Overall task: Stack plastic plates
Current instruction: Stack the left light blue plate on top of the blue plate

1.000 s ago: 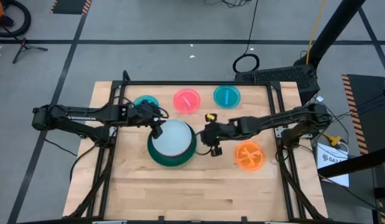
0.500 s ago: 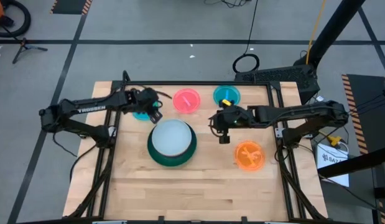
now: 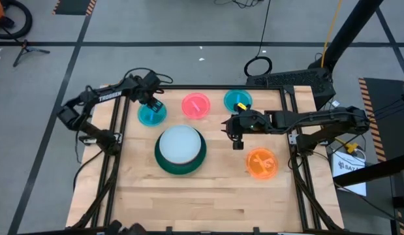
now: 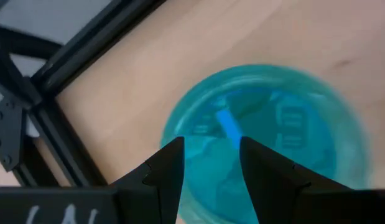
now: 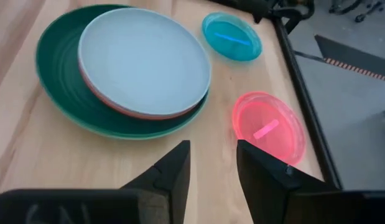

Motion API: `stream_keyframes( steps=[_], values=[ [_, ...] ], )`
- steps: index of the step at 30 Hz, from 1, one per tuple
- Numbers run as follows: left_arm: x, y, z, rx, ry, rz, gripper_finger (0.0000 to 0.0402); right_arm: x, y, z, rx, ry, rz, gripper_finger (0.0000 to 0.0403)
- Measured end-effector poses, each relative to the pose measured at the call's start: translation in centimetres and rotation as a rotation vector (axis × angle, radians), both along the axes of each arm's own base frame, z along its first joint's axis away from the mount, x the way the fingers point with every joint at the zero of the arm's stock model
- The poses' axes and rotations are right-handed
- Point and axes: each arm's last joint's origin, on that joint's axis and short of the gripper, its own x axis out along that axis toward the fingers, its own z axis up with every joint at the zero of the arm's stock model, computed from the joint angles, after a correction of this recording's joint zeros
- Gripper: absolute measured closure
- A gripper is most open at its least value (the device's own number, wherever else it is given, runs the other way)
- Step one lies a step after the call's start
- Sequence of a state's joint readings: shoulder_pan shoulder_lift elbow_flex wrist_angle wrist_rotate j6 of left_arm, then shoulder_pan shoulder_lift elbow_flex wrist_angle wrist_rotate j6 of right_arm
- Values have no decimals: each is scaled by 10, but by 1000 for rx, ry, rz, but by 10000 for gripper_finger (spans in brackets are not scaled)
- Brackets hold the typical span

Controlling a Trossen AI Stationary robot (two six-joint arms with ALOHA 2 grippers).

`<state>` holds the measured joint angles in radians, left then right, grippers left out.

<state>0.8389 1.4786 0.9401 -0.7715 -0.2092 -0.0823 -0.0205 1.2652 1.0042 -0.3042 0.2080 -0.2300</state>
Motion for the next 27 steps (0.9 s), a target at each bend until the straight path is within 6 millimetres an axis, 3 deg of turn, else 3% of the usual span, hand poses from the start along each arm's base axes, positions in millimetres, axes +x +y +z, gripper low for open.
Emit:
stream_keyframes(
  steps=[15, 27],
  values=[
    [-25, 34, -28, -93, 44, 88, 240, -2, -2, -4, 33, 36, -32, 280],
    [-22, 34, -30, -134, -30, 87, 241, -3, -2, -4, 42, 34, -39, 280]
  ],
)
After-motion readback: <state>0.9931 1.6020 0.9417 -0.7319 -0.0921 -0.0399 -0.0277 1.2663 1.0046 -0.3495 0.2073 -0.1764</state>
